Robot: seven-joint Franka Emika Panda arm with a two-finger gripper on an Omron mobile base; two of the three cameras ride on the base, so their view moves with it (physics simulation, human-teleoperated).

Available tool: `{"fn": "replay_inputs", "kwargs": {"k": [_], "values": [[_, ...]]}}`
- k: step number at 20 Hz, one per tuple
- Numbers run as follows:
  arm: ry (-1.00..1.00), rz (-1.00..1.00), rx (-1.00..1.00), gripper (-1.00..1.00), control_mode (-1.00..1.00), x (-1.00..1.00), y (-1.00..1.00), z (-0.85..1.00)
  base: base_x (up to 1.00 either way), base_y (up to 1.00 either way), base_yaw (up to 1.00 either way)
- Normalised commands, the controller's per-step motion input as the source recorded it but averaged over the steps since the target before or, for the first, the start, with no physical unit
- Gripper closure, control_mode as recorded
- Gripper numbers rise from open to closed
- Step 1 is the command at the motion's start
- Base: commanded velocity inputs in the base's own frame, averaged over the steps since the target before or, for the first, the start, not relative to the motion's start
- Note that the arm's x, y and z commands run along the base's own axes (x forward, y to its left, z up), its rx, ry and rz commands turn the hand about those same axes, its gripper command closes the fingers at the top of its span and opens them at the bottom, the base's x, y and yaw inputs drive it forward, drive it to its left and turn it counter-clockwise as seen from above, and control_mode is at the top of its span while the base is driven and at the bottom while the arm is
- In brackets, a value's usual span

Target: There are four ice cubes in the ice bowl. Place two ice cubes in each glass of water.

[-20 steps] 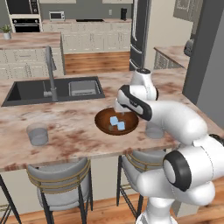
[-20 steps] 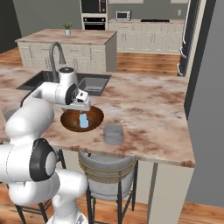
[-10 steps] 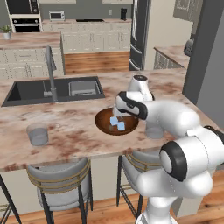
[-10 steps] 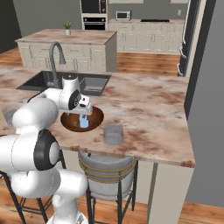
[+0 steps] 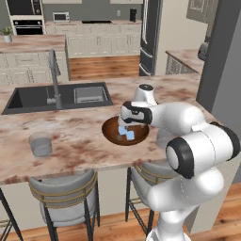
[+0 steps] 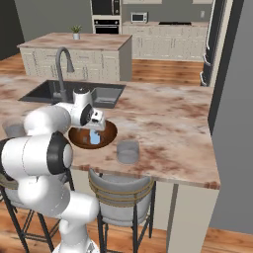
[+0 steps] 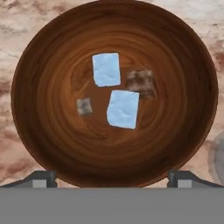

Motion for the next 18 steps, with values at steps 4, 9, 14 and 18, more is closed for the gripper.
{"fn": "replay_inputs", "kwargs": {"k": [4, 9, 14, 18], "values": [[0.00, 0.00, 0.00, -1.00, -1.00, 0.38, 0.12, -0.12, 0.00, 0.00, 0.00], [0.00, 0.02, -0.03, -1.00, -1.00, 0.37, 0.05, -0.30, 0.00, 0.00, 0.00], [0.04, 0.04, -0.04, -1.00, -1.00, 0.32, 0.00, -0.26, 0.00, 0.00, 0.00], [0.03, 0.04, 0.00, -1.00, -1.00, 0.33, 0.00, -0.03, 0.00, 0.00, 0.00]]}}
